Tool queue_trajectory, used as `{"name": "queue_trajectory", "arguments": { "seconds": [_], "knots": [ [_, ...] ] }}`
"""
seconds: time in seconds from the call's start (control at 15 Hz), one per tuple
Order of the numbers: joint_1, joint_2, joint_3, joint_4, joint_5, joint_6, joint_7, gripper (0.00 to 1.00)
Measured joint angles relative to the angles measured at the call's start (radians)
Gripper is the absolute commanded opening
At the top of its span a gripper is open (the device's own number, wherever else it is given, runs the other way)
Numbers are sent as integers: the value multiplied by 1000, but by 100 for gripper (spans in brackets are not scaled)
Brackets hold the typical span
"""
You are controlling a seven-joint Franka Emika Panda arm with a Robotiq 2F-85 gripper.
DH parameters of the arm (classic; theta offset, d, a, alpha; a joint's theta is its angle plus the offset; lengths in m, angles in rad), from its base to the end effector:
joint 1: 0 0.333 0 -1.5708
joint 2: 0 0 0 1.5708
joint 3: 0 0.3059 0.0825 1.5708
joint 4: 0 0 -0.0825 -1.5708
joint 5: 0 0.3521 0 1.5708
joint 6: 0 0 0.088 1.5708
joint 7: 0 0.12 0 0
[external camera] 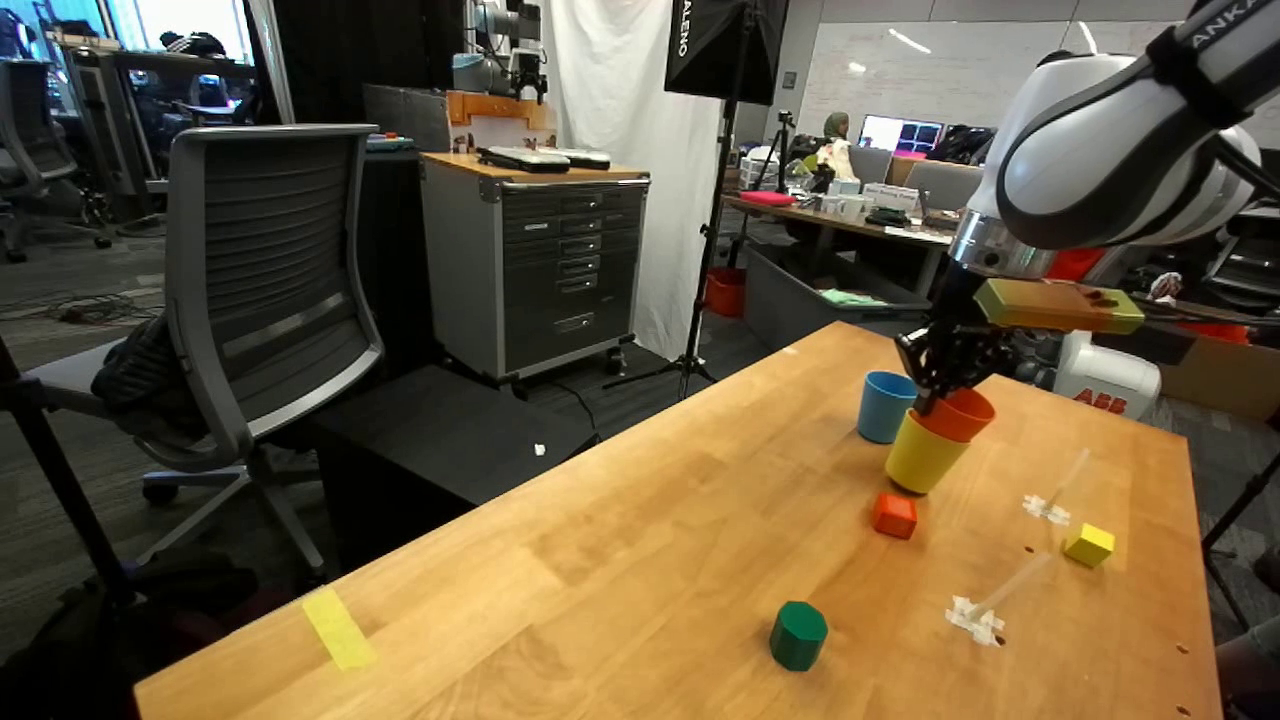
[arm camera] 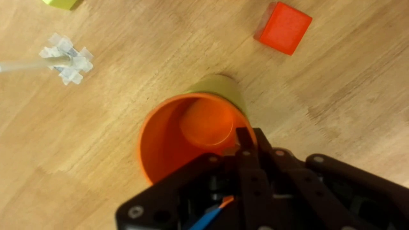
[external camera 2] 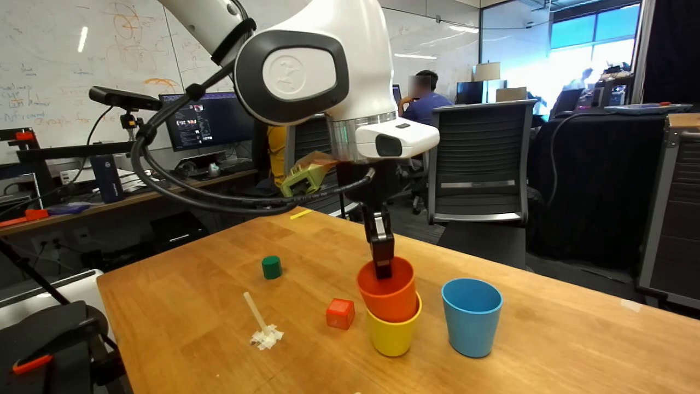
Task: Place the orange cup inside the yellow cup, put the blue cup inside the orange cup
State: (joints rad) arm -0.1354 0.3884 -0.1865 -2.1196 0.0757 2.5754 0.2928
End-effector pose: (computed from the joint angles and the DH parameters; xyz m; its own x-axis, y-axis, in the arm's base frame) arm 0.5348 -0.1780 0.2399 0.7870 -0.6118 0.0803 -0.6139 -0.7894 0.0019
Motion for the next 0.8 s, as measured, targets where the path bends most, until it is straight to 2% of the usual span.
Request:
{"name": "queue_trajectory", "arguments": {
  "seconds": [0.6,0.73,0.8],
  "knots": [
    [-2,34,36,4,80,25,-34,1],
    [-8,34,36,5,91,26,-39,12],
    [-9,34,36,5,96,27,-40,28]
  ]
}}
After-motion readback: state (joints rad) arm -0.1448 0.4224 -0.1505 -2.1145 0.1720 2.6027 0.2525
